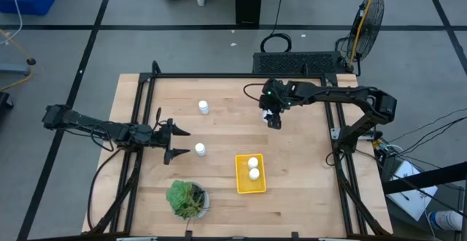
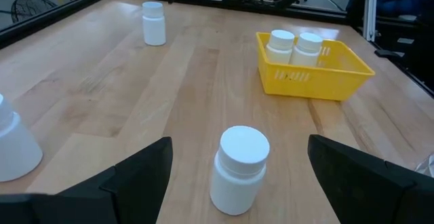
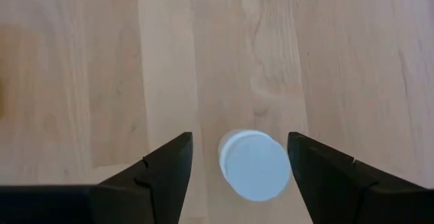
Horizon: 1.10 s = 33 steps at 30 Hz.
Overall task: Pick and place pill bottles into a basket
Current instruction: Put the white pill bottle into the yellow bin
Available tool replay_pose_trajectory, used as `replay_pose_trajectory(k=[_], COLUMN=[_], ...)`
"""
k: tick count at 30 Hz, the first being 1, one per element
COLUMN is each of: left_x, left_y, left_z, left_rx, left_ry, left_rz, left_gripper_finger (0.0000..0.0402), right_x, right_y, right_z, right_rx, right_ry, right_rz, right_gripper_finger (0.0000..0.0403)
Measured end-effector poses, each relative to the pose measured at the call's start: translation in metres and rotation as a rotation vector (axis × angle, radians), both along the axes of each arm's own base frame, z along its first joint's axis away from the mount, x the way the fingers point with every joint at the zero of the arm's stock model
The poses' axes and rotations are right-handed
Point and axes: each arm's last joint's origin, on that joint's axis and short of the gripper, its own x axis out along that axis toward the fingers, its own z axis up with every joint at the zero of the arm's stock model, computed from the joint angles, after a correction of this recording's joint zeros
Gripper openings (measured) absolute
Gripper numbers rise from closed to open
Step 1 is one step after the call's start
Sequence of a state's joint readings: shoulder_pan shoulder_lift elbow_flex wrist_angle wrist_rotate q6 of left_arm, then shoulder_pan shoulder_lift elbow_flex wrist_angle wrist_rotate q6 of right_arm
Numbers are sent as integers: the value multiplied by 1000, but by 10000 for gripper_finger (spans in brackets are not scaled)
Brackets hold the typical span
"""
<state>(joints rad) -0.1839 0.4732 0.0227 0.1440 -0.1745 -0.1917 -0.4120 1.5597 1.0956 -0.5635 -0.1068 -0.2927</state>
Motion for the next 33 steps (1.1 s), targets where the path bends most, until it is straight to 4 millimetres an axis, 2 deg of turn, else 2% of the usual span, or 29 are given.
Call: replay_pose_trajectory(k=[26, 33], left_x=[0, 0], left_y=[0, 0], left_z=[0, -1], left_rx=[-3, -3], left_ry=[4, 6], left_rz=[0, 0], left_gripper_finger=[347, 347], right_x=[-4, -10], right_y=[-8, -5], right_z=[-4, -19], right_rx=[-40, -29], right_ry=[5, 25], right_rz=[-13, -14], right_gripper_finger=[233, 233])
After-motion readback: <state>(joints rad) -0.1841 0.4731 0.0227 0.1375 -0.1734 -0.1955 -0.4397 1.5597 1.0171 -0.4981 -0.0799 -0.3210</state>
